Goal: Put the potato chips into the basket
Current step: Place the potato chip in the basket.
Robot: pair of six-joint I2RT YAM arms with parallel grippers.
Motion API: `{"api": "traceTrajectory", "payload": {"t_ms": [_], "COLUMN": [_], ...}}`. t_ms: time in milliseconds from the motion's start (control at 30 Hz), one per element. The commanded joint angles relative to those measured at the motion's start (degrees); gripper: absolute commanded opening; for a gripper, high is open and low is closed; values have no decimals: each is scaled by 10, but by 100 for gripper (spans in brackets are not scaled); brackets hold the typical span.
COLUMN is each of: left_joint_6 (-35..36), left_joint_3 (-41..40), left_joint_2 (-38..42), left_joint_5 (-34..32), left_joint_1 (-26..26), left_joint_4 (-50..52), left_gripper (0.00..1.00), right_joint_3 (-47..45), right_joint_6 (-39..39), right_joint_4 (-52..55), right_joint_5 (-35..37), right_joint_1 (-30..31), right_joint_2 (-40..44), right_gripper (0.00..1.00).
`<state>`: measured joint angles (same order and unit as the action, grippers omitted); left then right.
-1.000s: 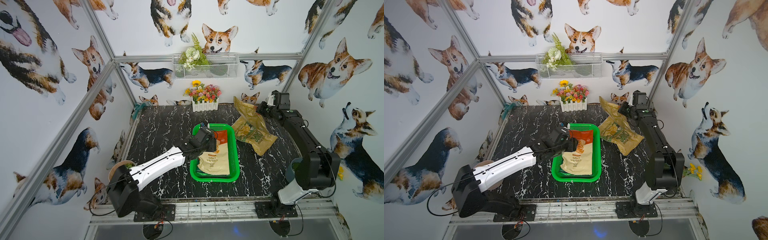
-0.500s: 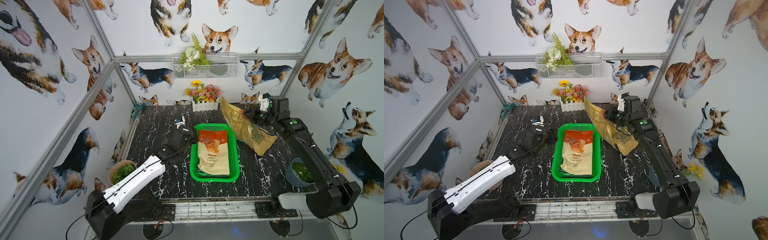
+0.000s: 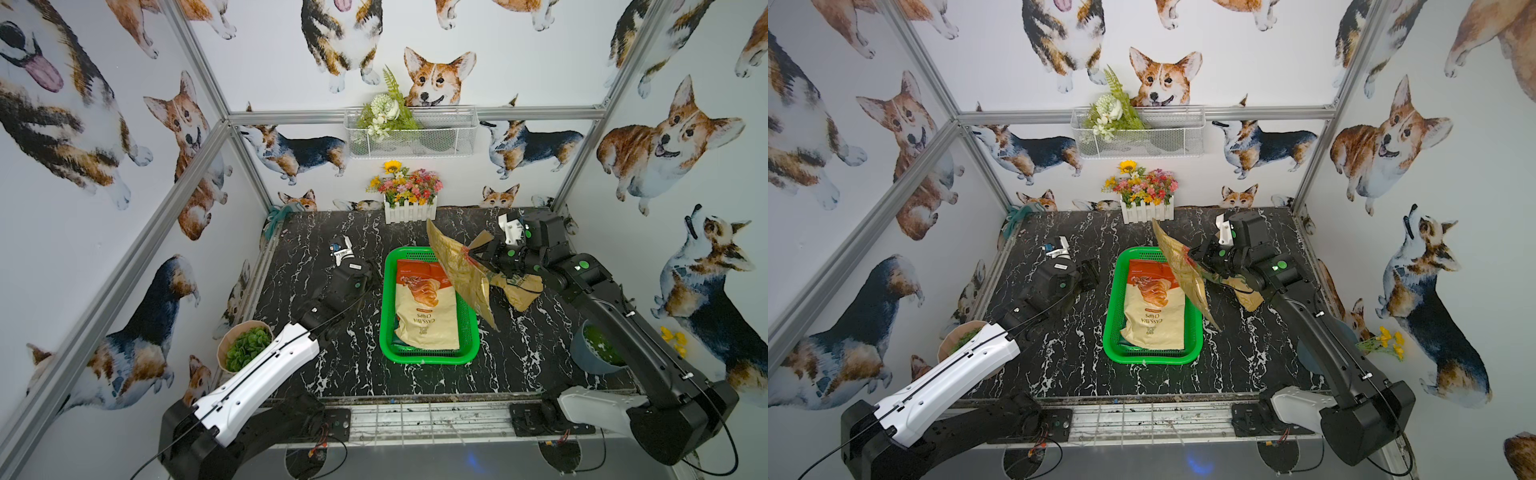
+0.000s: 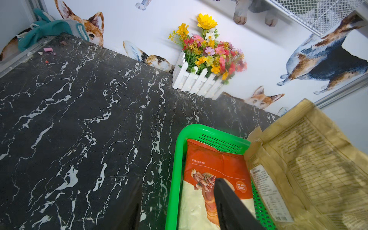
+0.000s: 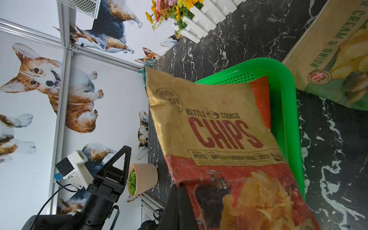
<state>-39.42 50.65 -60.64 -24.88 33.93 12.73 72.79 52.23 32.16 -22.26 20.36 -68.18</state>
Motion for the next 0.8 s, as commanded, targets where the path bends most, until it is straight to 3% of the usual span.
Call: {"api": "traceTrajectory", "payload": {"t_ms": [0,300,533,767], "left_joint_6": [2,-18,2,-5], "left_joint_3": [3,-5,31,19], "left_joint_2": [-3,-36,-100,-91], "left_joint_5": [10,54,101,103], "left_joint_1": [-3,-3,-3,-3], "left_joint_4": [-13,-36,8,-10], "left_gripper": [62,62,62,62], "right_joint_3": [-3,-27,-36,-45], "right_joint_6": [16,47,33,35], "right_joint_4": [-51,-119,-99,-99], "right_joint_5": [10,24,58,93], "right_joint_1": [7,40,55,88], "right_joint_2": [6,10,15,19], "right_gripper": [0,0,0,0]}}
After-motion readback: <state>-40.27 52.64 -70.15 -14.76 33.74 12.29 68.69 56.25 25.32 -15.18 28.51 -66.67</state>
